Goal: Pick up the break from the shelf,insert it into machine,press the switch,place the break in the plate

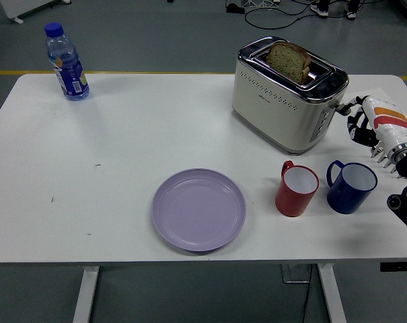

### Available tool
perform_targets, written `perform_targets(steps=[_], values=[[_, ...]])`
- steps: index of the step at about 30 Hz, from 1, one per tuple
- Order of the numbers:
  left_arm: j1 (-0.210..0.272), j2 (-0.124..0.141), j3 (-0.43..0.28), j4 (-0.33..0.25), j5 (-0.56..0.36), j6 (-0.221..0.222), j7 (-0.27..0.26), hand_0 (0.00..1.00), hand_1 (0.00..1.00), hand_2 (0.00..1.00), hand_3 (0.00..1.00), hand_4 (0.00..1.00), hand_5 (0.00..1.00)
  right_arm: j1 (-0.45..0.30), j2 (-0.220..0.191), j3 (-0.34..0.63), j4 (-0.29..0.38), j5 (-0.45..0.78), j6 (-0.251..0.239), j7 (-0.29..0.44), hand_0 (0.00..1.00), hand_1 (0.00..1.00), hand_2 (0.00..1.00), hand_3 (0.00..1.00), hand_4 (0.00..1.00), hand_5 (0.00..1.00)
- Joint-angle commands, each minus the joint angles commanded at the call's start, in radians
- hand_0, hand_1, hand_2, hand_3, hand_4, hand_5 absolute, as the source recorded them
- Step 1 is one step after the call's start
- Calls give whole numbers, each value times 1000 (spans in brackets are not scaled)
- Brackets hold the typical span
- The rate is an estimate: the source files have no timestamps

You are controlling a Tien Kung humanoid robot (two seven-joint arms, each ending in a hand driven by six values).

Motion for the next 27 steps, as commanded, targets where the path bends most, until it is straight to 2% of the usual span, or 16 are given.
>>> perform_targets(steps=[11, 20, 27], values=[[1, 0, 0, 0, 2, -1, 0, 665, 622, 734, 707, 518, 998, -2, 20, 6, -40, 4, -1, 5, 191, 272, 366, 596, 445, 2], [0, 0, -1, 0, 1, -2, -1, 665, 622, 734, 706, 521, 998, -5, 5, 23, 5, -3, -10, 5, 186, 272, 366, 596, 447, 2], [-3, 1, 1, 0, -1, -3, 0, 665, 622, 734, 706, 520, 998, 3, 15, 25, -28, 15, -17, 10, 185, 272, 366, 596, 448, 2]])
